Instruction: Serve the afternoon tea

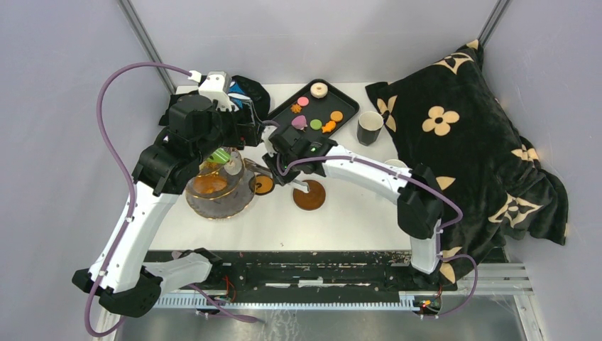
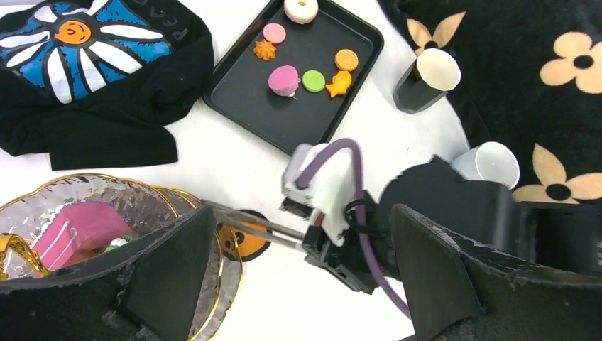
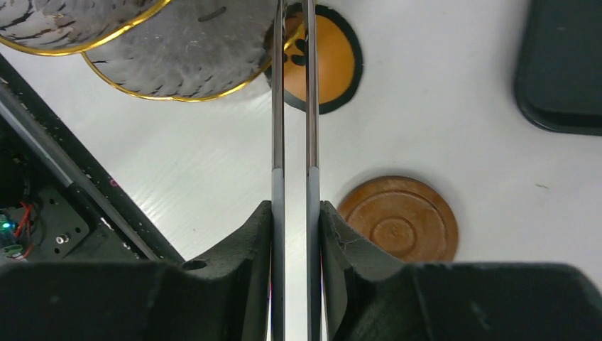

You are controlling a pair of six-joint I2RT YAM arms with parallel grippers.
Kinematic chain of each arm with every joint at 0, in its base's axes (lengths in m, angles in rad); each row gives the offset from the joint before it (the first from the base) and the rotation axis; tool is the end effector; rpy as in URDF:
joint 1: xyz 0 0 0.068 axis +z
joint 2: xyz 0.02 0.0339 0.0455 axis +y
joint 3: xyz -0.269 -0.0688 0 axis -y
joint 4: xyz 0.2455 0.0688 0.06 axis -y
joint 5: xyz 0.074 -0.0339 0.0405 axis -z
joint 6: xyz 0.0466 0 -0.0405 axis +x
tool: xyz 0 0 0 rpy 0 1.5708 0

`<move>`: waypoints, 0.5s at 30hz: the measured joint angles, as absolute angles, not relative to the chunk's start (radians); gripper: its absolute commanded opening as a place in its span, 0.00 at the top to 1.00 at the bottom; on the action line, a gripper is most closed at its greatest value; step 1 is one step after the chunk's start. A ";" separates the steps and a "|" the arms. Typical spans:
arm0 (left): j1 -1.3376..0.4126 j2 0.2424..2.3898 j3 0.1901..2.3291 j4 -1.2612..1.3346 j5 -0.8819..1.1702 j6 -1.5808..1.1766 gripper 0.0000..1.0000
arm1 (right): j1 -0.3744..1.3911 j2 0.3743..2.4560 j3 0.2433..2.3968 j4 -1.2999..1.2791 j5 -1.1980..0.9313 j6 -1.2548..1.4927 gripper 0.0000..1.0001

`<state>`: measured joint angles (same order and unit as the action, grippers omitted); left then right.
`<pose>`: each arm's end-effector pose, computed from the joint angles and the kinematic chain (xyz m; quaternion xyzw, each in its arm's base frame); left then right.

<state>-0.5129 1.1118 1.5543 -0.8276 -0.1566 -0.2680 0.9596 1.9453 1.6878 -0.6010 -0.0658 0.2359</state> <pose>0.1850 -0.0958 0.4689 0.0576 0.8260 -0.1520 0.5398 0.2556 0.3702 0.2682 -0.3423 0.8720 0.2216 0.2707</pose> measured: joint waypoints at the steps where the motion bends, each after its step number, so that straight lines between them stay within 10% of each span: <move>1: -0.513 1.112 1.554 -0.828 -0.157 -0.268 0.01 | 0.957 1.926 1.681 -0.612 -0.041 0.228 0.99; 15: -0.513 1.087 1.554 -0.828 -0.157 -0.268 0.01 | 0.650 1.784 1.579 -0.693 0.035 0.243 0.72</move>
<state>-0.5129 1.0874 1.5543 -0.8284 -0.1570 -0.2680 0.6498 1.7836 1.5795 -0.6930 0.0345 0.2432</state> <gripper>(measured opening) 0.992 0.285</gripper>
